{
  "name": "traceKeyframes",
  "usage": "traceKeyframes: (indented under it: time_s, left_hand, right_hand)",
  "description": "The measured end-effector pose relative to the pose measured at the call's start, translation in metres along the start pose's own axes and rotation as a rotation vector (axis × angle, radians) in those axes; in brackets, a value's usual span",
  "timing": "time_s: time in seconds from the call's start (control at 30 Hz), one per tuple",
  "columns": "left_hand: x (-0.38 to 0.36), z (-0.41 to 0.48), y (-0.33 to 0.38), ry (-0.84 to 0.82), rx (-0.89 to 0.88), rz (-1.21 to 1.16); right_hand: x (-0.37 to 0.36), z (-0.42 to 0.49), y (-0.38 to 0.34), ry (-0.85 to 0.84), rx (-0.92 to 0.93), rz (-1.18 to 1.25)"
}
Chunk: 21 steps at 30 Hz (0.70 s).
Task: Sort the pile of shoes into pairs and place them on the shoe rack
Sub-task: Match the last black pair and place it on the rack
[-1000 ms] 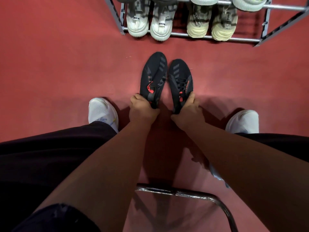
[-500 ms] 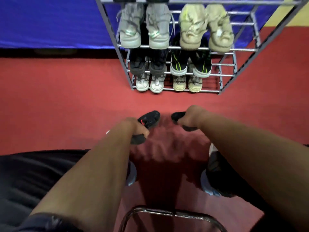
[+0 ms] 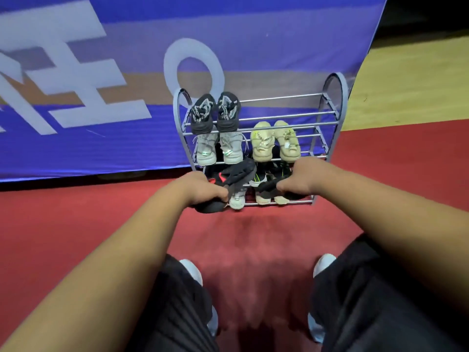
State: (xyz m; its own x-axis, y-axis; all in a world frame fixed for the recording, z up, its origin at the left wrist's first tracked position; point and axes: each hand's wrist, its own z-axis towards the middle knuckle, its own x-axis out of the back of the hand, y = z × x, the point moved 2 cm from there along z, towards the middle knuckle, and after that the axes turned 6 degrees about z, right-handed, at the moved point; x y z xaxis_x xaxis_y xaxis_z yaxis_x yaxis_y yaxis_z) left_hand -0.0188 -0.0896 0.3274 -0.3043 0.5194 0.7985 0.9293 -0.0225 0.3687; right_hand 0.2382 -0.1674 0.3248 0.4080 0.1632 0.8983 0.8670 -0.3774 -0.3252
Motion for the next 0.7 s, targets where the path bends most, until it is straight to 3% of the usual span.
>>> traceKeyframes:
  time_s: [0.17,0.33,0.7]
  left_hand:
    - [0.024,-0.016,0.033,0.2,-0.077,-0.078]
    - [0.028,0.002,0.069,0.354,-0.137,-0.109]
    - [0.023,0.139,0.153,0.581,-0.155,-0.117]
  right_hand:
    - [0.031,-0.013,0.015,0.302,-0.011,0.24]
    - [0.034,0.029,0.037,0.579,0.031,0.435]
    - [0.063,0.169,0.037,0.674,-0.032,0.756]
